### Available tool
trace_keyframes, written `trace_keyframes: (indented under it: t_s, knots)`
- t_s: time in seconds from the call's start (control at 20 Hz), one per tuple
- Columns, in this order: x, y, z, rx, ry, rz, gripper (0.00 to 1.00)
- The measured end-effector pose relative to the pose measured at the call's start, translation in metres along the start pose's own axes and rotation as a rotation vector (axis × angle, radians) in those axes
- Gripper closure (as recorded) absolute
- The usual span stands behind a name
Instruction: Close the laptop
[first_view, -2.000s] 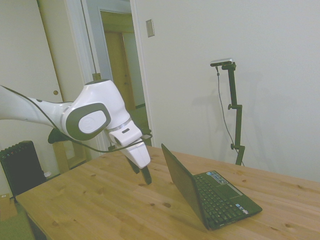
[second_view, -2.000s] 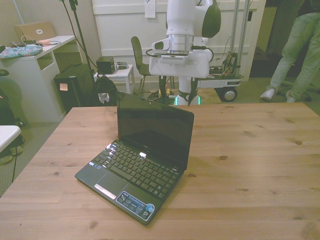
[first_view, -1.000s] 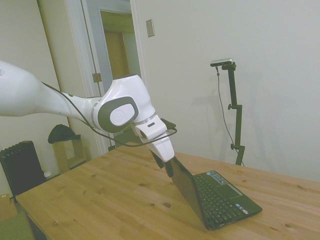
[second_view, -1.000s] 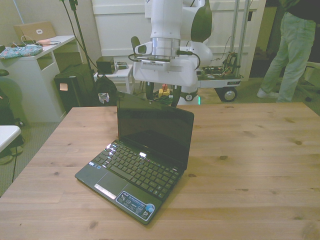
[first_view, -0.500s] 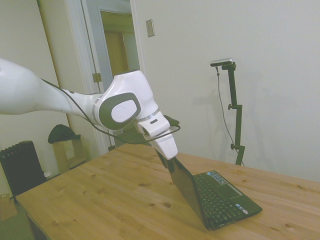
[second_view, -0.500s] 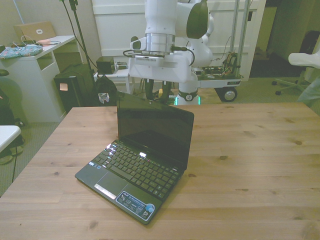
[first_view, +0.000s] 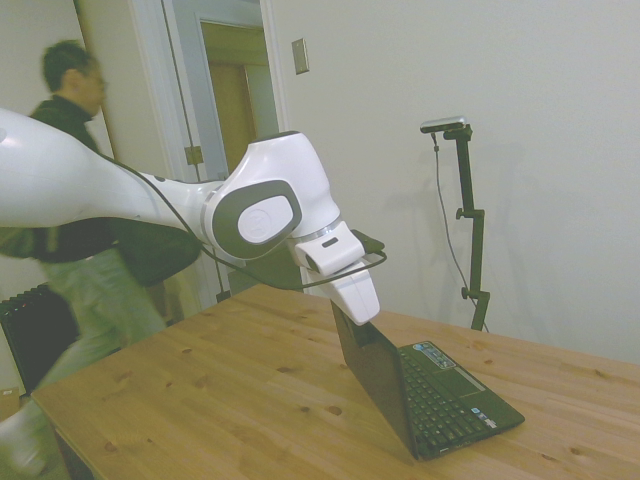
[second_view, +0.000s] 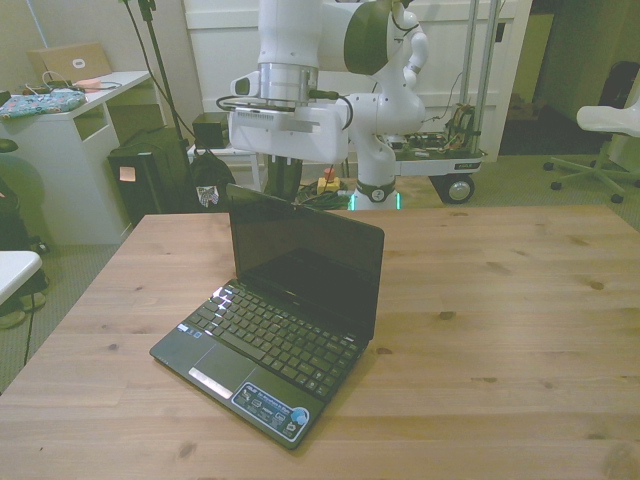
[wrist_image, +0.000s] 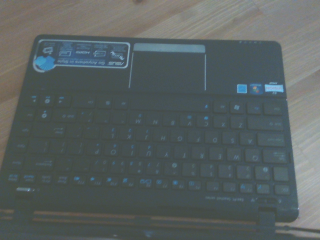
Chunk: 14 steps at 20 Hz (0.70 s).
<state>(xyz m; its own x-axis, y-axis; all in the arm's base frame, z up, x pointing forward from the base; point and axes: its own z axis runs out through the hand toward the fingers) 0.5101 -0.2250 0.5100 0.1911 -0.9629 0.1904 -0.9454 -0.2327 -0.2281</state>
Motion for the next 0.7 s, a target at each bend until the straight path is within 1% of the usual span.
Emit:
trace_keyframes:
  t_s: [0.35,0.7]
  knots:
    - [0.059,-0.008,0.029,-0.012,-0.004,0.006,1.00]
    - [0.097,-0.019,0.077,-0.036,-0.015,0.014,1.00]
